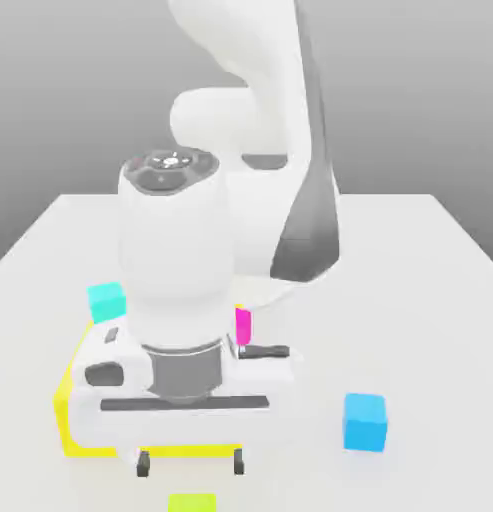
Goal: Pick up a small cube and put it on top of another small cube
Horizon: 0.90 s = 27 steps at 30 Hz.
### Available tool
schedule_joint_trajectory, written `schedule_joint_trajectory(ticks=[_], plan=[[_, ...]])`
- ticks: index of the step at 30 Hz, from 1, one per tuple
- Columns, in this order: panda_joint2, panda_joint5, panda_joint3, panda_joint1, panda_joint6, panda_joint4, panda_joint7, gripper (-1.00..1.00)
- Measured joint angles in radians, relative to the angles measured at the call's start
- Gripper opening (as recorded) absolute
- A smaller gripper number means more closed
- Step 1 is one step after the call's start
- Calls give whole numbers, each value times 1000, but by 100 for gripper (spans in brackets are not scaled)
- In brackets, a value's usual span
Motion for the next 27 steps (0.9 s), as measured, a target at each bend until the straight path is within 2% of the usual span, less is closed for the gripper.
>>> schedule_joint_trajectory(ticks=[3,4,10,15,27], plan=[[109,13,14,-12,80,21,-11,0],[133,16,18,-15,98,26,-14,-100],[144,17,20,-17,107,28,-14,-100],[10,-2,2,-3,1,-1,0,-100],[-422,-19,-9,16,-173,-259,74,-100]])
